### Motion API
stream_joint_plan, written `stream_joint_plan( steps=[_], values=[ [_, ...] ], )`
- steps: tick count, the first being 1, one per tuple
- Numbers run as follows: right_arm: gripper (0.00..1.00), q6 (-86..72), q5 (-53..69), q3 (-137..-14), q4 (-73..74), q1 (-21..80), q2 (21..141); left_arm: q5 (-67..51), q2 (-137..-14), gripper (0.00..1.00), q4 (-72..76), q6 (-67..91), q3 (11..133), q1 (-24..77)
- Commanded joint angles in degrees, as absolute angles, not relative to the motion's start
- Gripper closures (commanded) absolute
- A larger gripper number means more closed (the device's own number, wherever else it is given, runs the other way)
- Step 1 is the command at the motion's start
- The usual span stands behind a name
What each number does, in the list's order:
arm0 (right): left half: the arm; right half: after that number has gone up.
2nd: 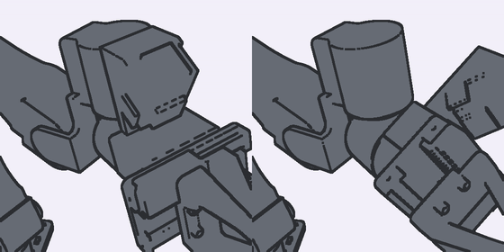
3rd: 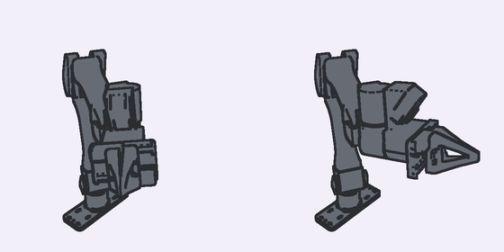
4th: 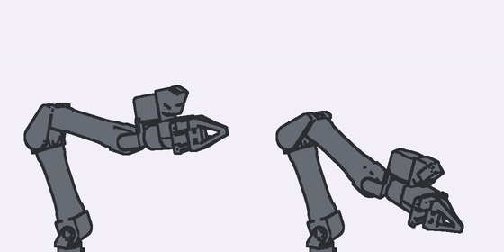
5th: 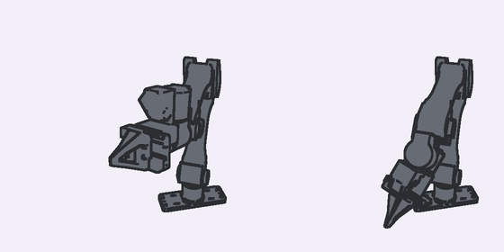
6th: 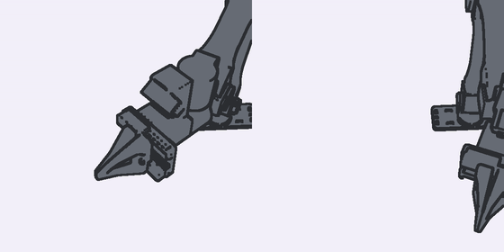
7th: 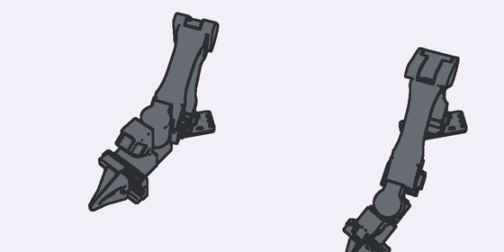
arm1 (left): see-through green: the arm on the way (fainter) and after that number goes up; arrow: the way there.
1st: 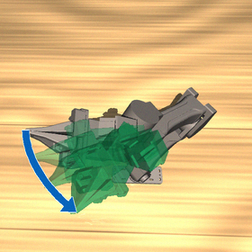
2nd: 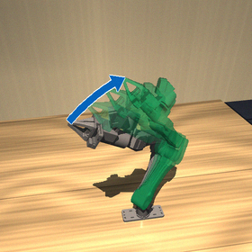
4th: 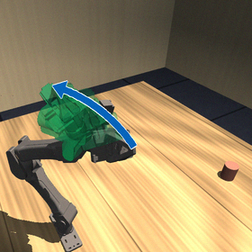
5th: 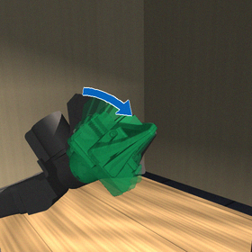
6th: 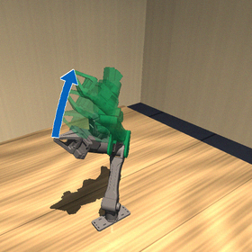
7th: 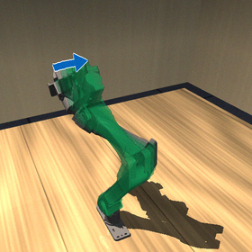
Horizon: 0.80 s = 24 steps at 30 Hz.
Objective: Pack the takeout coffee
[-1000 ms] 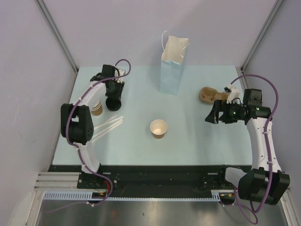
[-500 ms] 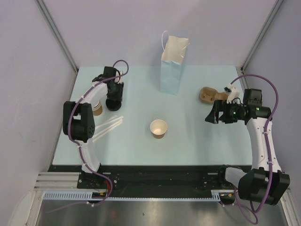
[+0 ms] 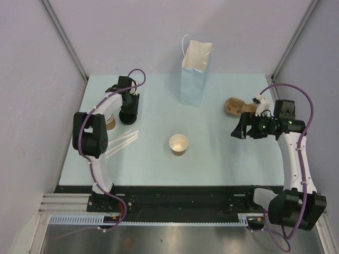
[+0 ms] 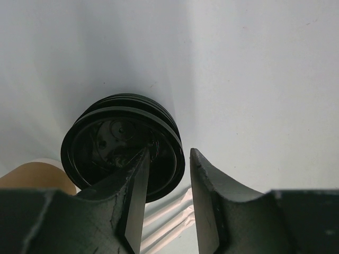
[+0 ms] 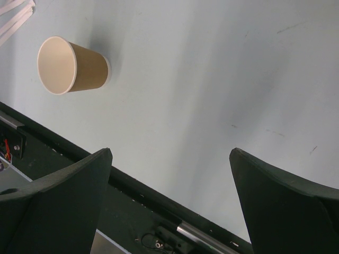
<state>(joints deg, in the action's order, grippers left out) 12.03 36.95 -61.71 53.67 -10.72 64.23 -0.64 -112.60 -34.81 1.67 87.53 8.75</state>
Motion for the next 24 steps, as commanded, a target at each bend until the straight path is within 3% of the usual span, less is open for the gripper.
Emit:
stream_joint_plan(
  steps=[1,11,18,24],
  values=[
    [0.0,11.9,37.8,-61.7,52.5,-10.9,64.4,-0.1,-113.6,0.6,-34.0,2.9,88.7,9.0],
    [0.0,11.9,37.8,-61.7,52.5,-11.0,64.6,-0.2,-114.0,0.71,-33.7,2.6,89.0,9.1],
    [0.0,12.0,37.7,-61.7,52.5,-10.9,64.5,-0.1,-112.9,0.93,-34.0,2.1,89.2,9.3],
    [0.01,12.0,37.8,-61.7,52.6,-10.9,64.2,2.1,-109.3,1.0,-34.4,0.8,88.4,9.7]
  ],
)
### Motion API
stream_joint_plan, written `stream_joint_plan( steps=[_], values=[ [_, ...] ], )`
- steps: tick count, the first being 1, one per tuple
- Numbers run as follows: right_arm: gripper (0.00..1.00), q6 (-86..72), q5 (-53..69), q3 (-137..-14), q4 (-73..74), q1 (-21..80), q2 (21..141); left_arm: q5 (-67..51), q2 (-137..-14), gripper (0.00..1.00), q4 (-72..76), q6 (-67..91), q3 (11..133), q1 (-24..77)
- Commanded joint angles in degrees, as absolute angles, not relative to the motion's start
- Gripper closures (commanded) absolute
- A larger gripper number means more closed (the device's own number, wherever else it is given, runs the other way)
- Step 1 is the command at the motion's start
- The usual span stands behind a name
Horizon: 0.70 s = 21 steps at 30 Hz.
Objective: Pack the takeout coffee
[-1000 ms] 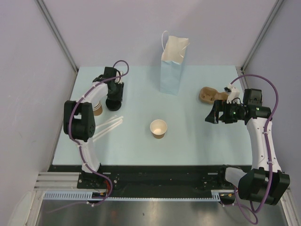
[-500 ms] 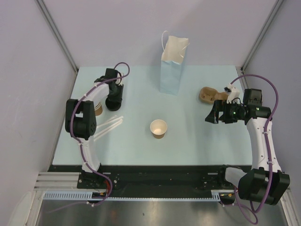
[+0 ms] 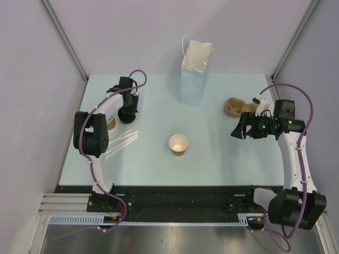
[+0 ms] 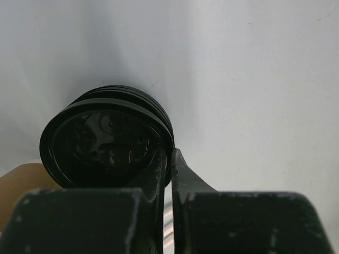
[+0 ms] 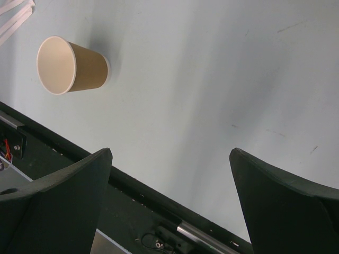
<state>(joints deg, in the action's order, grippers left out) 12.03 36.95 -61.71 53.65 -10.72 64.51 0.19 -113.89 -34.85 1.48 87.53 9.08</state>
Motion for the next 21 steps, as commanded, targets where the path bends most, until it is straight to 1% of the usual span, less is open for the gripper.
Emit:
stream_joint_plan(
  steps=[1,8,11,12,14,16,18,21],
  values=[
    [0.0,12.0,37.9,-61.7,52.5,-10.9,64.3,2.3,-108.9,1.0,-34.2,0.6,88.1,9.8],
    [0.0,12.0,38.1,-61.7,52.5,-10.9,63.7,3.5,-105.2,1.0,-34.9,-1.7,87.4,10.5],
    [0.01,12.0,38.2,-61.8,52.4,-10.8,63.3,0.8,-102.1,1.0,-35.4,-2.5,87.1,10.8],
    [0.0,12.0,38.3,-61.8,52.3,-10.8,63.2,-3.6,-100.6,1.0,-35.5,-3.1,86.8,10.9],
    [0.0,12.4,38.5,-61.8,51.9,-10.7,62.8,-7.6,-95.8,1.0,-36.2,-3.8,86.7,11.5],
    [0.0,13.8,38.7,-62.4,52.4,-10.6,62.7,-14.7,-90.7,1.0,-38.3,-5.4,87.5,11.9],
    [0.0,15.3,39.0,-64.9,54.5,-10.6,62.9,-19.6,-87.1,1.0,-40.9,-6.8,88.4,12.2],
    [0.0,19.3,40.8,-69.9,57.8,-10.7,63.5,-31.2,-80.4,1.0,-44.5,-8.2,90.0,12.3]
  ],
)
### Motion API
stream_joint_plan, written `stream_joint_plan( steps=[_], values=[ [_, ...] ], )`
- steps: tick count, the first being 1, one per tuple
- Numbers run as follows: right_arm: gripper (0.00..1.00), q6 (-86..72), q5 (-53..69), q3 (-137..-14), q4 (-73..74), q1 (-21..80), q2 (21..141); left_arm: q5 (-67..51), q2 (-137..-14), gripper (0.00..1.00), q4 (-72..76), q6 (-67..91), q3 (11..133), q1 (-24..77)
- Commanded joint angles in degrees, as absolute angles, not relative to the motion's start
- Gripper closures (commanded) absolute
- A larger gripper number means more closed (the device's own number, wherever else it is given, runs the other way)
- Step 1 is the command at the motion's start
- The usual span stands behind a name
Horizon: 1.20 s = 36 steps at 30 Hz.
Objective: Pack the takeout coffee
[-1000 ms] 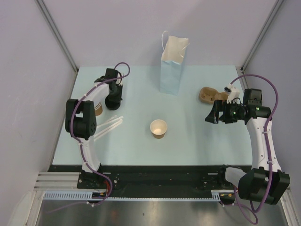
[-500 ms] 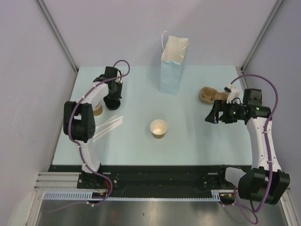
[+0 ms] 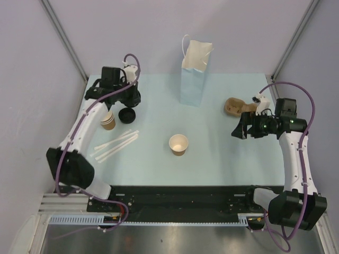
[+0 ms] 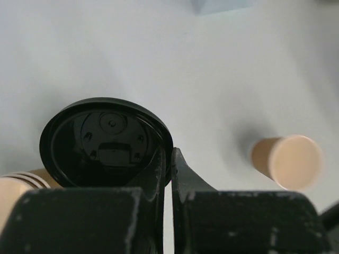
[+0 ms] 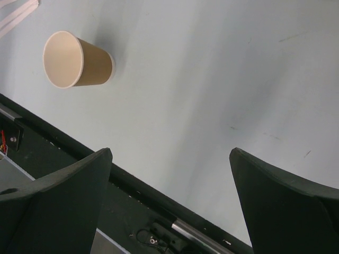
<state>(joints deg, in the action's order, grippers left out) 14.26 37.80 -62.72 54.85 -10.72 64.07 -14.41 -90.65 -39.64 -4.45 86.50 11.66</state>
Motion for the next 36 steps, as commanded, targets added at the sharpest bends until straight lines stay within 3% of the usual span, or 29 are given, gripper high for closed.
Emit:
stream_joint_plan(
  steps=[1,5,8,12,18,20,24,31,34,36],
  values=[
    [0.0,20.6,42.5,-71.3,58.4,-10.7,63.5,-38.4,-79.1,1.0,-45.2,-8.0,90.6,12.3],
    [0.0,20.4,48.5,-76.9,58.3,-10.5,62.2,-56.9,-71.0,1.0,-44.1,-2.6,89.5,12.3],
    [0.0,14.4,55.1,-78.2,53.4,-10.1,59.3,-66.2,-64.8,1.0,-29.1,10.7,82.4,12.3],
    [0.0,0.3,62.7,-78.0,40.9,-6.6,57.0,-70.2,-54.8,1.0,5.3,29.7,71.0,12.4],
    [0.02,-15.9,58.8,-77.6,22.7,1.3,55.6,-75.5,-53.3,1.0,11.9,35.8,70.2,13.7],
    [0.03,-13.9,57.0,-77.7,18.5,5.3,54.6,-77.3,-52.1,1.0,10.9,36.2,69.8,15.5],
    [0.03,-3.4,51.3,-77.5,13.5,13.1,52.6,-83.7,-51.5,1.0,-8.4,21.6,73.7,20.6],
    [0.09,12.3,40.3,-74.2,8.5,32.3,49.1,-85.7,-52.3,1.0,-7.8,22.4,75.1,22.8],
    [0.12,5.3,32.4,-73.0,8.3,40.0,49.7,-82.6,-52.3,1.0,-4.7,22.7,75.6,22.9],
    [0.13,-7.5,34.0,-71.1,4.9,40.2,51.1,-80.6,-52.1,1.0,-3.6,22.1,76.1,22.9]
  ],
)
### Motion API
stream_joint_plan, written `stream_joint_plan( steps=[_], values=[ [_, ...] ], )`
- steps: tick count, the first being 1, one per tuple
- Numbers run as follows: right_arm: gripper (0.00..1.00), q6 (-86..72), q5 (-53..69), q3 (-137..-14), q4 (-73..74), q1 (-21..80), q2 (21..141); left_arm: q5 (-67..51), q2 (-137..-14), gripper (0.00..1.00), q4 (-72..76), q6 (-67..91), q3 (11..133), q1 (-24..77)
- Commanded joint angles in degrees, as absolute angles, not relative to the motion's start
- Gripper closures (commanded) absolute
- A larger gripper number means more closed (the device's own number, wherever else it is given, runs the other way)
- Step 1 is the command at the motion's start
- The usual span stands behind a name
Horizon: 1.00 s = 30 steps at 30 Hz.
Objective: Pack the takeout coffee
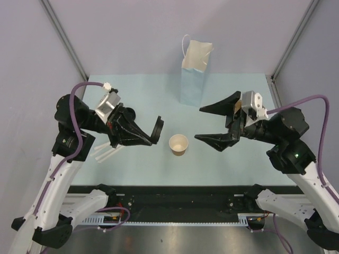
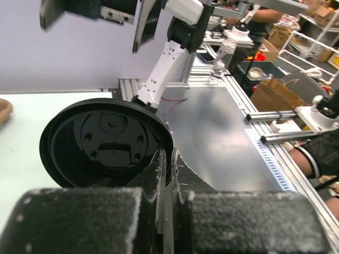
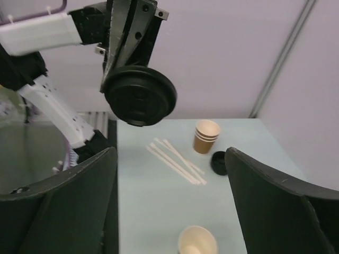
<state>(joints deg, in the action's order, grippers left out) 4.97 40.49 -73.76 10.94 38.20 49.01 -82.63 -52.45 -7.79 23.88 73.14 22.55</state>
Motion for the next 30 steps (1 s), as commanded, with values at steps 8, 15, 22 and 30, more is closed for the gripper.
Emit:
stream_joint_plan(
  steps=[8,15,22,30],
  values=[
    [0.37,-39.0,32.9,-70.0,-9.5,38.1,57.3,-70.9,-51.1,1.0,8.8,24.6,73.2,22.7],
    [0.34,-51.6,29.1,-71.4,-13.0,40.2,59.0,-70.1,-53.2,1.0,23.7,34.0,71.2,22.5],
    [0.39,-56.1,30.3,-74.4,-14.8,44.0,63.7,-68.6,-55.1,1.0,35.1,41.4,68.7,22.4],
    [0.41,-61.3,33.4,-75.6,-20.9,44.4,68.9,-67.1,-54.3,1.0,42.9,46.6,67.7,19.6]
  ],
)
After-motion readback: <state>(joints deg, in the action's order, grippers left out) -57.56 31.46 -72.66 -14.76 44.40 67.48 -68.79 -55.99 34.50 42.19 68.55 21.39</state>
